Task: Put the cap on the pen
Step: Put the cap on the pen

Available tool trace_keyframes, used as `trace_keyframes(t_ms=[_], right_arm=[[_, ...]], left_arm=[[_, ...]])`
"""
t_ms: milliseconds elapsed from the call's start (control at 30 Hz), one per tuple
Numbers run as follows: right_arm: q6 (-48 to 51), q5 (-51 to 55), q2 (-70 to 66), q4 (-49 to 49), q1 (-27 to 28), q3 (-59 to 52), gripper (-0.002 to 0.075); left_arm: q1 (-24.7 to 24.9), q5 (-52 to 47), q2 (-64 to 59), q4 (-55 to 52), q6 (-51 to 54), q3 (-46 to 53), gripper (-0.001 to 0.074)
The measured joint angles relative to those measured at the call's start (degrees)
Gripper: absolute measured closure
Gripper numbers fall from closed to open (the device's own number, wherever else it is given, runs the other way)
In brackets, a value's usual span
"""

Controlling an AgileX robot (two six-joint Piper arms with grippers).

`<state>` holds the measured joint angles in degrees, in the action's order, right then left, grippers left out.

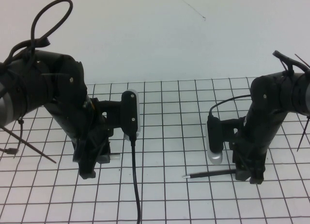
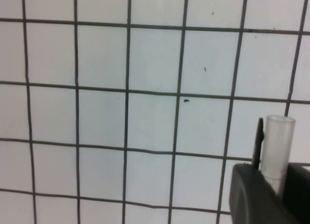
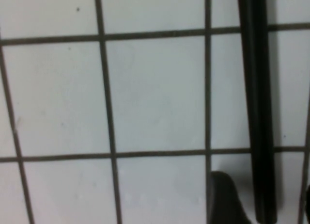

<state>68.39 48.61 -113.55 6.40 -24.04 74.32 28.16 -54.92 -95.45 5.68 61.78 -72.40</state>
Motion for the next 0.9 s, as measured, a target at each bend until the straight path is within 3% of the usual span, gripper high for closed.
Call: trace_keyframes(t_ms=[33,67,100,267,300,333,400,600,667,700,733,900], right_arm=[[0.0,0.0,0.0,0.1,0.0,0.0,0.0393],[0.0,0.0,-0.1,0.1,0.0,0.0,0.0414],[0.1,0.0,-0.3,0.2,0.0,0.0,0.0429],[1.6,0.0,-1.0,0.2,0.0,0.0,0.0464],[1.6,0.0,-1.0,0.2,0.0,0.0,0.0464],[1.8,0.0,-1.0,0.2,0.0,0.0,0.0465],[2.2,0.1,-1.0,0.2,0.0,0.0,0.0496],[2.4,2.0,-1.0,2.1,0.0,0.0,0.0729],[1.6,2.8,-0.9,3.6,0.0,0.3,0.0729],[0.9,4.1,-0.9,3.9,0.0,0.8,0.0729],[0.2,6.1,-0.9,4.2,0.0,1.7,0.0729],[-13.0,20.5,1.1,4.5,0.0,7.6,0.0729]], left_arm=[[0.0,0.0,0.0,0.0,0.0,0.0,0.0735],[0.0,0.0,0.0,0.0,0.0,0.0,0.0652],[0.0,0.0,0.0,0.0,0.0,0.0,0.0735],[0.0,0.4,0.1,0.0,0.0,0.0,0.0735],[0.0,0.4,0.1,0.0,0.0,0.0,0.0652],[0.0,0.6,0.1,0.0,0.0,0.0,0.0735],[0.0,1.4,0.1,0.1,0.0,0.0,0.0735],[0.0,3.9,0.1,1.0,0.5,0.0,0.0735],[0.0,6.4,0.1,1.1,1.0,0.0,0.0734],[0.0,7.9,0.1,1.1,1.3,0.0,0.0652],[0.0,10.2,0.1,0.8,1.7,0.0,0.0734],[0.0,20.9,0.3,0.0,10.0,0.0,0.0734]])
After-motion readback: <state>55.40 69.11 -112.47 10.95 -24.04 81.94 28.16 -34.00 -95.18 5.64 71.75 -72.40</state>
